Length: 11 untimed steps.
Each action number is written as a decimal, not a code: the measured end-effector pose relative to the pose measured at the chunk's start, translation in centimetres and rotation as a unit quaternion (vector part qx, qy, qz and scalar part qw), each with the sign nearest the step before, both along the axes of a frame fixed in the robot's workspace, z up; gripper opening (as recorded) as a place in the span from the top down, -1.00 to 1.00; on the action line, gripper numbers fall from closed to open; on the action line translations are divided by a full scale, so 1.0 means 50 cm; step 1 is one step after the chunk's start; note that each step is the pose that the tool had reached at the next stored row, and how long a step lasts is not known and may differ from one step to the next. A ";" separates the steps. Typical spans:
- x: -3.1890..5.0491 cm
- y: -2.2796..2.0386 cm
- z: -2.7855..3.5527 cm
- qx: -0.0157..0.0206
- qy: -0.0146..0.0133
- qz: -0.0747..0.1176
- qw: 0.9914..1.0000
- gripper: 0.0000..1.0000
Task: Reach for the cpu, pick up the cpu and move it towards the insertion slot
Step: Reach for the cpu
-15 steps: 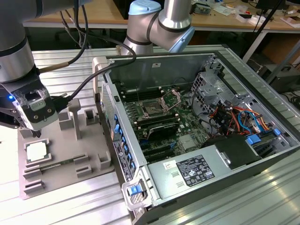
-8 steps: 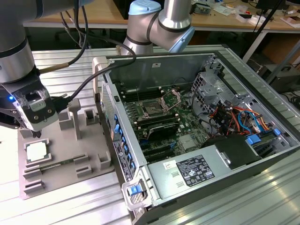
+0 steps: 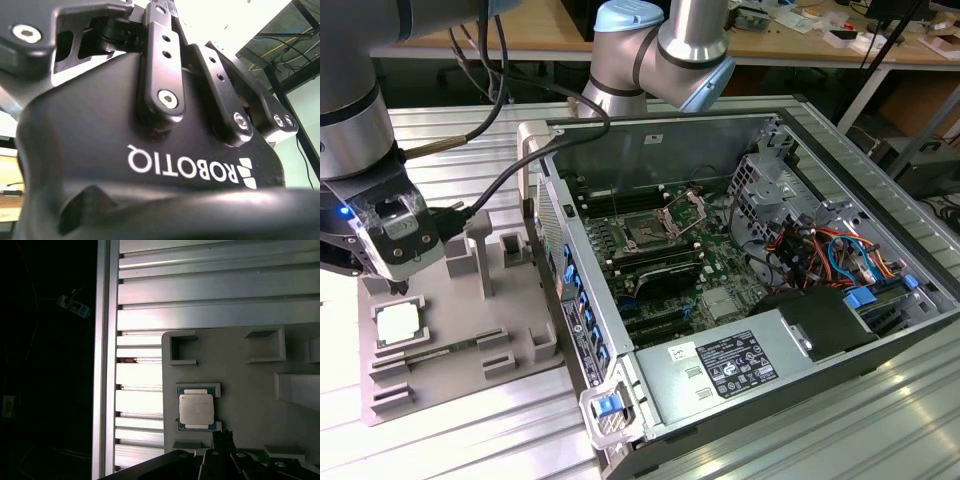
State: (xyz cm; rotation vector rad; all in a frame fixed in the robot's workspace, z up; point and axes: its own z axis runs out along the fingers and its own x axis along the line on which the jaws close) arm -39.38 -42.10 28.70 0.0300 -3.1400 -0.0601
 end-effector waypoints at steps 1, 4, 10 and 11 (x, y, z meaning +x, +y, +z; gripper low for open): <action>0.000 0.0000 0.000 0.000 0.000 0.000 1.000 0.79; 0.000 0.0000 -0.002 0.000 0.000 0.000 1.000 0.79; 0.000 0.0000 -0.005 0.000 0.000 0.000 1.000 0.79; 0.000 -0.0001 -0.005 0.000 0.000 0.000 1.000 0.79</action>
